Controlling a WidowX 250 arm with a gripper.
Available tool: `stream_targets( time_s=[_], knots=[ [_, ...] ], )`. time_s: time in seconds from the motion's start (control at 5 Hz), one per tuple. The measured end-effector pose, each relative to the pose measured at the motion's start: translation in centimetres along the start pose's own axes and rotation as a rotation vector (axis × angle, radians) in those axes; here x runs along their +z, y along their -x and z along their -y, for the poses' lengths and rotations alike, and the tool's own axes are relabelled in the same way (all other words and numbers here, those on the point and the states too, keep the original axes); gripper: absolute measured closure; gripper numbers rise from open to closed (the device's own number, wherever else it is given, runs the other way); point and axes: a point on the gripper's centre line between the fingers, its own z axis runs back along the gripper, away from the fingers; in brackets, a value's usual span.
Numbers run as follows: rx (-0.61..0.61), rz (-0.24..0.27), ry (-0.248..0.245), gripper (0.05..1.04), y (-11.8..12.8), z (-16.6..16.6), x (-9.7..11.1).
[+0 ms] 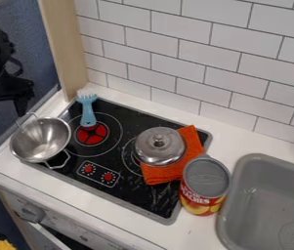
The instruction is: Move the silver lid to the upper middle of the burner
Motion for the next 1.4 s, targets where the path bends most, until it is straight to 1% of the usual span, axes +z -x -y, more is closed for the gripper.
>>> stream_targets(
  time_s=[0.2,0.4,0.6,0.8,1.0,1.2,1.4],
  knots=[
    [0.000,-0.028,-0.001,0.084,0.6,0.1,-0.5],
    [0.007,-0.056,0.017,0.084,1.2,0.2,0.2],
    [-0.025,-0.046,0.036,0.084,1.5,0.4,2.1],
    [-0.088,-0.065,0.099,0.084,3.1,1.8,4.2],
    [-0.164,-0.123,0.106,0.084,5.2,4.2,5.4],
    [-0.228,-0.175,0.165,0.084,6.4,7.4,6.4],
    [-0.313,-0.210,0.195,0.084,7.2,11.1,6.0]
  ],
)
